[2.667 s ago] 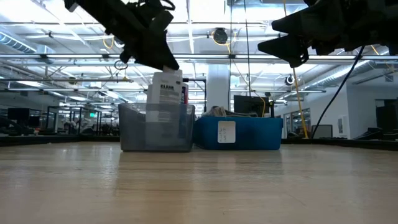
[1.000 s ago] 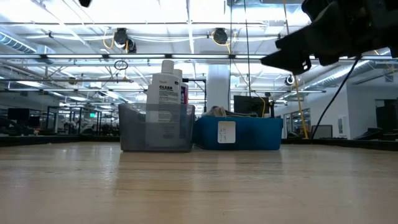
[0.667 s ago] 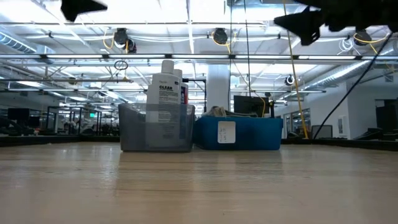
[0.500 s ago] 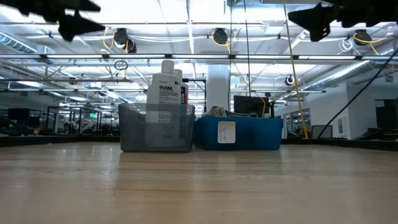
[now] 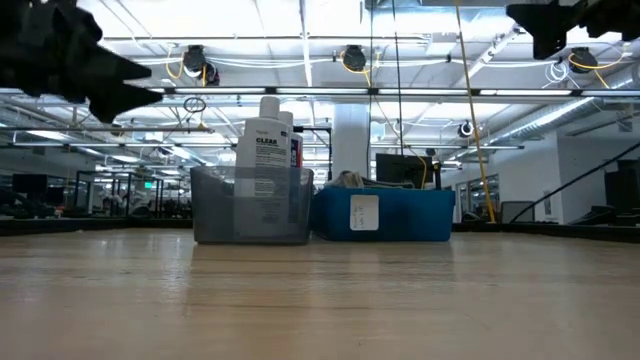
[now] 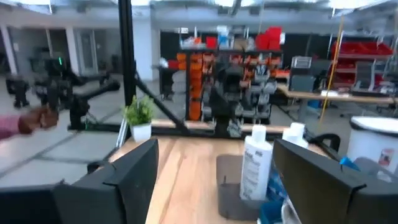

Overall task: Pick & Place Kitchen Items
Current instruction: Return to Home Position

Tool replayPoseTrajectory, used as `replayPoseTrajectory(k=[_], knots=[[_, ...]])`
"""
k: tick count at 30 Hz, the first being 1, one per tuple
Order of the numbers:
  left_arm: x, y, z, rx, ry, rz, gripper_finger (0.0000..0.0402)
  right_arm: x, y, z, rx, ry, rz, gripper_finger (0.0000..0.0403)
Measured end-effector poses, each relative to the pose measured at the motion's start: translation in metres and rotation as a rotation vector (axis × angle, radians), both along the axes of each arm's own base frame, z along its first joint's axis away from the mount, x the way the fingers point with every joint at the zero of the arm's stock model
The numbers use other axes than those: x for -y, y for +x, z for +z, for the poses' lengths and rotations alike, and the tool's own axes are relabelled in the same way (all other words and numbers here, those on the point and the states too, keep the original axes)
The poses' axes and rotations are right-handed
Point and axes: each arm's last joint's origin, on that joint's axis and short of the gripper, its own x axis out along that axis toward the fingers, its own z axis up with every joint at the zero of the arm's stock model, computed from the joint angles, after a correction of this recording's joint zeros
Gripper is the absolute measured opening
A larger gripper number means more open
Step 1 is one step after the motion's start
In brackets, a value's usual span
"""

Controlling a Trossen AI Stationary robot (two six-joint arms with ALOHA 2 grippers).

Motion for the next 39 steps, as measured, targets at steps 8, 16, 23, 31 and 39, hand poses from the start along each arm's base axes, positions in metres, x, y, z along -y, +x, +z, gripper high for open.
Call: replayPoseTrajectory(k=[8,16,23,31,39], knots=[[-0.003,0.001,-0.017,0.025,0.045,-0.011,0.0296,0.004,-0.012,-0.021,0.044,0.010,0.014,0.0288],[-0.006,0.001,-0.017,0.032,0.079,-0.032,0.0296,0.000,0.000,-0.058,0.025,0.023,0.013,0.0288],[-0.006,0.002,-0.018,0.015,0.046,-0.030,0.0296,0.002,0.004,-0.071,0.077,0.035,-0.082,0.0288],[-0.006,0.003,-0.019,0.009,0.024,-0.030,0.0296,0.004,0.007,-0.079,0.005,-0.013,-0.122,0.0288],[-0.006,0.003,-0.019,0.011,0.017,-0.030,0.0296,0.004,0.007,-0.082,-0.022,-0.147,-0.132,0.0288]])
